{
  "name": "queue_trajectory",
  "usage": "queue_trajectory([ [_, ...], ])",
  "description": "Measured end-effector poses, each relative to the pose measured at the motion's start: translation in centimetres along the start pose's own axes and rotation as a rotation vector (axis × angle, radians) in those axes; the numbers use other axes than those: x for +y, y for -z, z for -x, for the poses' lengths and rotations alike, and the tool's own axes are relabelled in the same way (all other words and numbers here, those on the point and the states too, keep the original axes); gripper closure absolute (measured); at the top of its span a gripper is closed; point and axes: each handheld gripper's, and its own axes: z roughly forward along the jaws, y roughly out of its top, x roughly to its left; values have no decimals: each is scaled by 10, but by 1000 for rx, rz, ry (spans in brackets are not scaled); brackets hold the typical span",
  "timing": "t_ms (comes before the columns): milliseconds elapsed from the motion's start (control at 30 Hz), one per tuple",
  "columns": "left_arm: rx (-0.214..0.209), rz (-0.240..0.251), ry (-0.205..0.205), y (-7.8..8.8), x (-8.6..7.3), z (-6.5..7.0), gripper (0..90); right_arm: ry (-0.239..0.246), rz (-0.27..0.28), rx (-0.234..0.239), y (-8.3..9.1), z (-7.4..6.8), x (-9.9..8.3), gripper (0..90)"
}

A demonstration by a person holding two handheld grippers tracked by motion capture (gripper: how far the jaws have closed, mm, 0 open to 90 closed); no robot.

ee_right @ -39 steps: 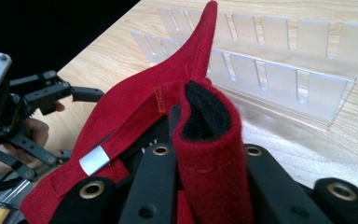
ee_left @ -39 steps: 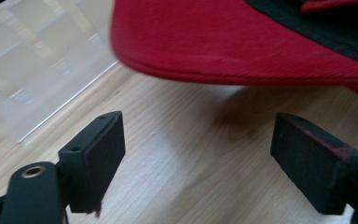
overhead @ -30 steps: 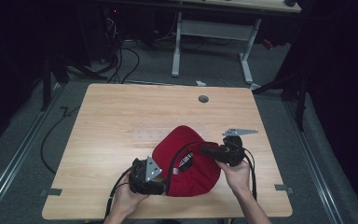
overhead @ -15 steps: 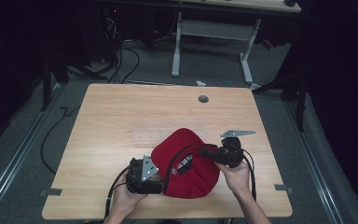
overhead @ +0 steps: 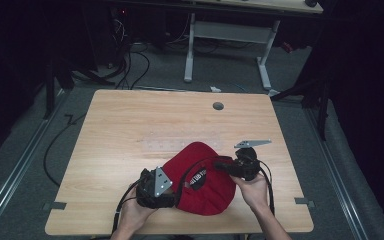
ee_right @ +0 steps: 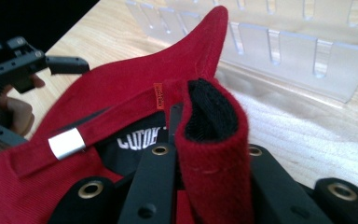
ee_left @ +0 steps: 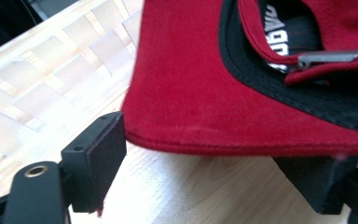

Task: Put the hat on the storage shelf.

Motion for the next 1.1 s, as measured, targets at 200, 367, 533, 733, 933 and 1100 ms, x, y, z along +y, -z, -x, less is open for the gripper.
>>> queue_trajectory([
  [200, 14, -4, -7, 0, 2, -2, 230, -17, -28, 15, -5, 0, -4, 826],
  [367, -4, -20, -17, 0, 0, 0, 283, -16, -43, 33, -9, -3, -5, 824],
  [533, -20, -31, -22, 0, 0, 1, 336, -16, -44, 37, -10, -5, -4, 823],
  [733, -24, -46, -27, -1, 1, 1, 381, -19, -54, 47, -11, -6, -6, 821],
  [933, -51, -69, -30, 2, 3, 1, 441, -29, -60, 76, -12, -4, -8, 819],
  [1100, -89, -71, -19, 10, 8, -1, 549, -25, -55, 117, -12, -3, -9, 805],
])
